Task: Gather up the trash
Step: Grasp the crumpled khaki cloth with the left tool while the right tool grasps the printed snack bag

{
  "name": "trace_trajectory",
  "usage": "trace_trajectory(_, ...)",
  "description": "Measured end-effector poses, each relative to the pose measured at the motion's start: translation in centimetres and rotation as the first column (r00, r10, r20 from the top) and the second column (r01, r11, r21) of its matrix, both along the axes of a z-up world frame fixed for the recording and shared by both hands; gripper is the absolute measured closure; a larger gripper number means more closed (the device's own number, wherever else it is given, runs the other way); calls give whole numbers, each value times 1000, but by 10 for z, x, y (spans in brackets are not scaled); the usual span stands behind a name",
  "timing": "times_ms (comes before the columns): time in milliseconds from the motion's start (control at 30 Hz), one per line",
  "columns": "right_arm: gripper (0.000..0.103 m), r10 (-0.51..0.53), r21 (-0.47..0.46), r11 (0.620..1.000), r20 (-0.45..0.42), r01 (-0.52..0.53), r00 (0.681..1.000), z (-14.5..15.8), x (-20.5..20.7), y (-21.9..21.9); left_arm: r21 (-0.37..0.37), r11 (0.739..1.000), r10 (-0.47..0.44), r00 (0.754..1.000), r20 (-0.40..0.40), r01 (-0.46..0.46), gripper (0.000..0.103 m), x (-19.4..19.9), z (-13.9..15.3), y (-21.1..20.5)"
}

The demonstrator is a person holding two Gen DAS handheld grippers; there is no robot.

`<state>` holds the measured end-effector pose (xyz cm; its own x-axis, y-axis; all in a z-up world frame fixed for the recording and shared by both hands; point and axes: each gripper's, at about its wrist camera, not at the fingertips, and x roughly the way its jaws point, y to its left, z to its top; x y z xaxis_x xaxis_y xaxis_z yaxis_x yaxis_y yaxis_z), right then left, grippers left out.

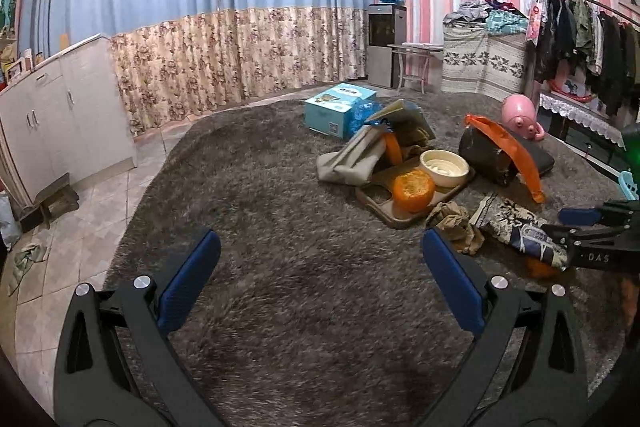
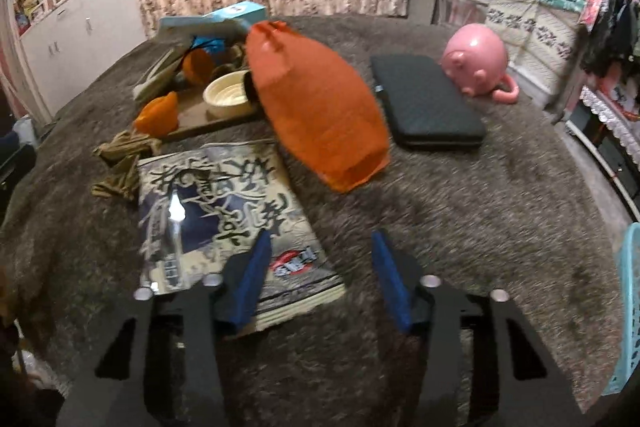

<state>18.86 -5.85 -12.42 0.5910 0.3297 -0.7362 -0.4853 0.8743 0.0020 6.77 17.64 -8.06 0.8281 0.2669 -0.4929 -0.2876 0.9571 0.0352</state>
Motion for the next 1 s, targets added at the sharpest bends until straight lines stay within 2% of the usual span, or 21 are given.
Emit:
trace_trajectory(67,78,25,19,1000,-15,-24,1000,-1,-5,-1,-3,1000,-17,1000,1,17,5,3,1,-5)
trace_trajectory(100,78,34,26,999,-22,-33,999,-2,-5,0,-7,1000,-25,1000,1,25,5,5,1,-8)
trace_trajectory(167,86,39,4,999,-2,-39,999,-2,-9,3,-21,998,-52,999,-1,52,5,10,1,-15)
trace_trajectory(233,102,41,-7,999,13,-41,999,-1,-10,2,-36,996,-78,997,-4,78,5,15,1,-20)
trace_trajectory(267,103,36,-6,999,16,-36,999,-1,-9,-1,-43,995,-90,996,-9,89,5,18,-1,-23)
trace_trajectory(500,103,-36,28,999,67,34,997,14,-13,-41,-117,978,-183,980,-73,174,5,50,-12,-45)
trace_trajectory(567,103,-67,34,997,49,65,997,17,-11,-59,-129,972,-209,973,-96,196,6,63,-16,-53)
trace_trajectory(600,103,-77,31,997,48,75,996,17,-11,-66,-133,970,-216,970,-111,201,13,69,-19,-55)
trace_trajectory(633,103,-82,24,996,53,81,995,17,-12,-70,-138,969,-221,968,-120,205,25,73,-20,-57)
trace_trajectory(667,101,-87,18,996,58,87,994,17,-12,-74,-161,962,-242,961,-137,219,30,80,-22,-57)
trace_trajectory(733,101,-104,23,994,63,103,993,19,-14,-81,-199,952,-266,952,-150,234,55,87,-26,-55)
trace_trajectory(800,101,-112,33,993,63,110,992,21,-15,-83,-208,953,-257,951,-169,221,68,89,-28,-51)
trace_trajectory(867,101,-112,43,993,65,109,992,24,-17,-82,-221,949,-258,955,-148,223,70,81,-24,-47)
trace_trajectory(933,98,-98,48,994,67,95,993,26,-19,-77,-195,958,-239,962,-130,211,71,71,-18,-44)
trace_trajectory(1000,78,-83,48,996,72,80,994,27,-23,-68,-169,967,-214,970,-119,193,71,60,-13,-38)
